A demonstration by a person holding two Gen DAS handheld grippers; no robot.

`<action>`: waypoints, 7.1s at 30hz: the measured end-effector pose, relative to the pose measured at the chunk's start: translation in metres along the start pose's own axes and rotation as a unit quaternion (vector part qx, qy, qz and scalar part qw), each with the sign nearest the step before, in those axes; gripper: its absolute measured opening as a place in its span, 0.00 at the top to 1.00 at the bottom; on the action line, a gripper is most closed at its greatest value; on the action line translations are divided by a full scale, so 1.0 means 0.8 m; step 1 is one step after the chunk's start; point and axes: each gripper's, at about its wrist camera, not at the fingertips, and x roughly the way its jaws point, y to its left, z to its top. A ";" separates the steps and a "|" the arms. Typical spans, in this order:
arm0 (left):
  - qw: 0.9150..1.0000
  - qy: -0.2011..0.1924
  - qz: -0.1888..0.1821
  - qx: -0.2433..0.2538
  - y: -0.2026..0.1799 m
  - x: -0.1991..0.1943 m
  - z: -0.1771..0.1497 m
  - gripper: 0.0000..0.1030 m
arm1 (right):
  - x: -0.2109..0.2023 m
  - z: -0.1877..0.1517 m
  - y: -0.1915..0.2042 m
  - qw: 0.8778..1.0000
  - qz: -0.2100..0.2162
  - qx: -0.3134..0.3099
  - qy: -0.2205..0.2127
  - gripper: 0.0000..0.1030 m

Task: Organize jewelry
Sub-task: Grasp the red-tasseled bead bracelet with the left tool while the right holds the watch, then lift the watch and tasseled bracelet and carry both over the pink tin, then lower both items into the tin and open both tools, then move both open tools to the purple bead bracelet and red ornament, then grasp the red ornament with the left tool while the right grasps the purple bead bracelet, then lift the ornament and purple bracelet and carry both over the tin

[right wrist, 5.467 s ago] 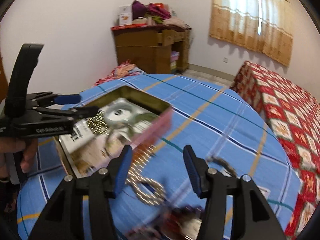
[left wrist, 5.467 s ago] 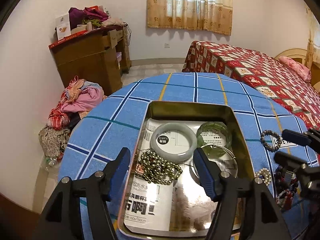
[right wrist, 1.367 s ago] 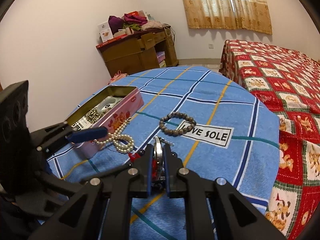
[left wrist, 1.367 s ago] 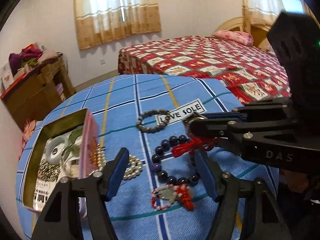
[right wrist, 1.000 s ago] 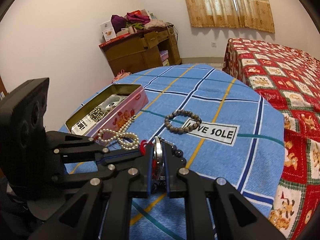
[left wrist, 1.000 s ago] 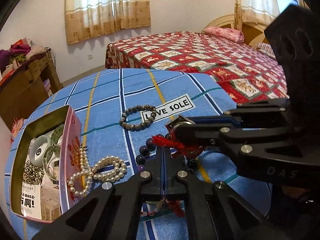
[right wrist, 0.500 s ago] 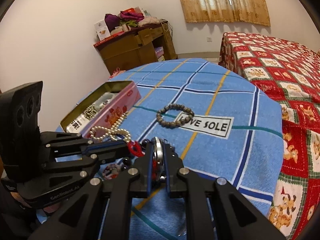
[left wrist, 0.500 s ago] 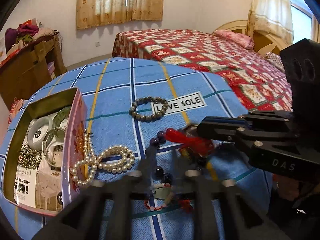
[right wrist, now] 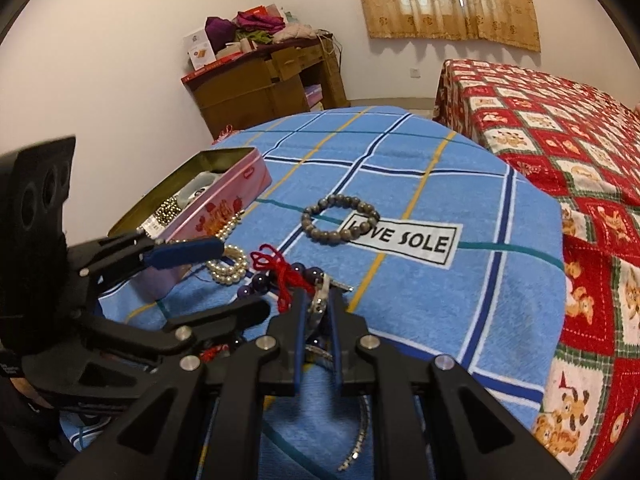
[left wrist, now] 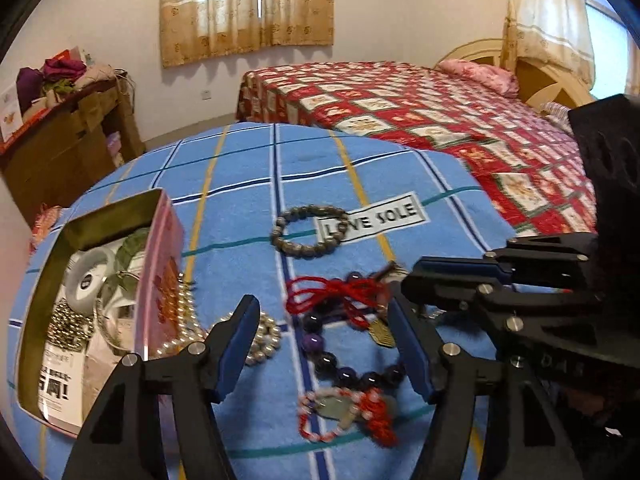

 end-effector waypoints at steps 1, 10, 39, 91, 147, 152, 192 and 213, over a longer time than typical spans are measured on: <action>1.000 0.003 0.002 -0.007 0.004 0.001 0.000 0.35 | 0.004 0.001 -0.001 1.000 0.001 0.002 0.004 0.82; 1.000 -0.001 0.002 -0.013 0.011 -0.004 -0.001 0.36 | 0.005 -0.004 0.006 1.000 -0.001 -0.009 0.008 0.88; 0.996 -0.078 -0.014 -0.042 0.047 -0.090 0.028 1.00 | -0.051 0.030 0.025 0.998 0.002 -0.011 -0.069 0.88; 0.982 -0.044 0.123 -0.136 0.200 -0.077 -0.032 1.00 | 0.087 0.078 0.177 0.989 0.058 -0.139 0.000 0.88; 0.992 -0.043 0.094 -0.078 0.080 -0.083 -0.028 0.23 | -0.003 0.004 0.001 0.999 -0.052 -0.009 0.003 0.43; 0.993 -0.038 0.090 -0.060 0.062 -0.078 -0.029 0.23 | 0.019 0.004 0.014 0.997 -0.059 -0.034 0.021 0.46; 0.998 0.048 -0.039 -0.024 -0.004 -0.020 -0.048 0.89 | -0.034 -0.049 0.012 0.995 -0.087 -0.040 0.009 0.84; 0.998 -0.020 -0.008 -0.054 0.028 -0.072 -0.029 0.90 | -0.059 -0.017 0.054 0.996 -0.053 -0.065 -0.037 0.84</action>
